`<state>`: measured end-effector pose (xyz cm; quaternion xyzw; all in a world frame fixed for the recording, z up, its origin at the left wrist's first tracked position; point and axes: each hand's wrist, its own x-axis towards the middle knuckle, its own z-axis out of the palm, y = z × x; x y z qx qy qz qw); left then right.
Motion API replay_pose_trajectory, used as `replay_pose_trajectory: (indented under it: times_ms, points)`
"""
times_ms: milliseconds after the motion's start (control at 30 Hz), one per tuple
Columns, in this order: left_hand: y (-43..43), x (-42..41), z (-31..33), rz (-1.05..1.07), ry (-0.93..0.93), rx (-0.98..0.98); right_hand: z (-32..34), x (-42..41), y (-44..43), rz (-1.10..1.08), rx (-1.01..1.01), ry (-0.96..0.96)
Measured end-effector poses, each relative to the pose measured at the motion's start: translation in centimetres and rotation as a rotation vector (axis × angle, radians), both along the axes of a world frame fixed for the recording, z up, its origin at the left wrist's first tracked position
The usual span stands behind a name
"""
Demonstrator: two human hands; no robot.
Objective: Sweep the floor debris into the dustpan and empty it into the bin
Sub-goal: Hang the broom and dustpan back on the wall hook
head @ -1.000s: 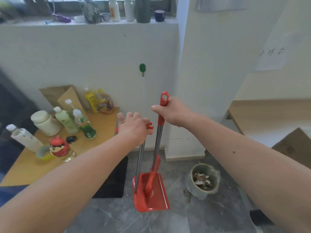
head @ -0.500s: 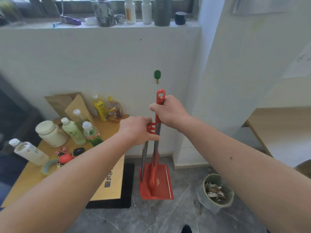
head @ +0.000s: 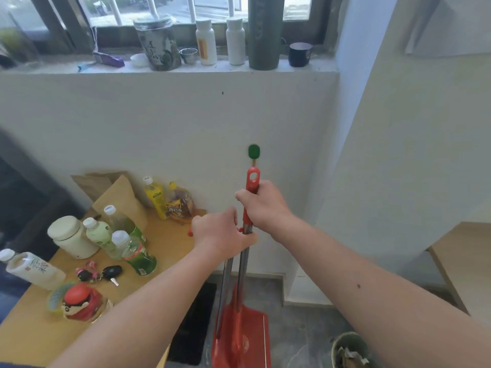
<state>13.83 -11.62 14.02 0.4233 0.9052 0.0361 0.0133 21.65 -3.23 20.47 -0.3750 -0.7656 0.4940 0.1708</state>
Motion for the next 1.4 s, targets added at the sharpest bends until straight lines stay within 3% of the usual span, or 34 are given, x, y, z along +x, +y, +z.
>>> replay_pose_trajectory:
  times_ms: [333, 500, 1000, 1400]
  points:
    - [6.7, -2.6, -2.5, 0.036, 0.028, -0.032, -2.3, -3.6, 6.8, 0.004, 0.054, -0.045]
    - [9.3, -3.8, -3.6, 0.030, -0.052, -0.077, -4.0, -5.8, 9.3, -0.016, 0.100, -0.079]
    - [16.3, -10.6, -12.2, 0.023, -0.299, -0.135, -11.0, -12.1, 16.3, -0.019, -0.123, -0.296]
    - [18.3, -14.0, -16.0, 0.036, -0.355, -0.221, -15.9, -15.6, 18.6, -0.042, -0.272, -0.349]
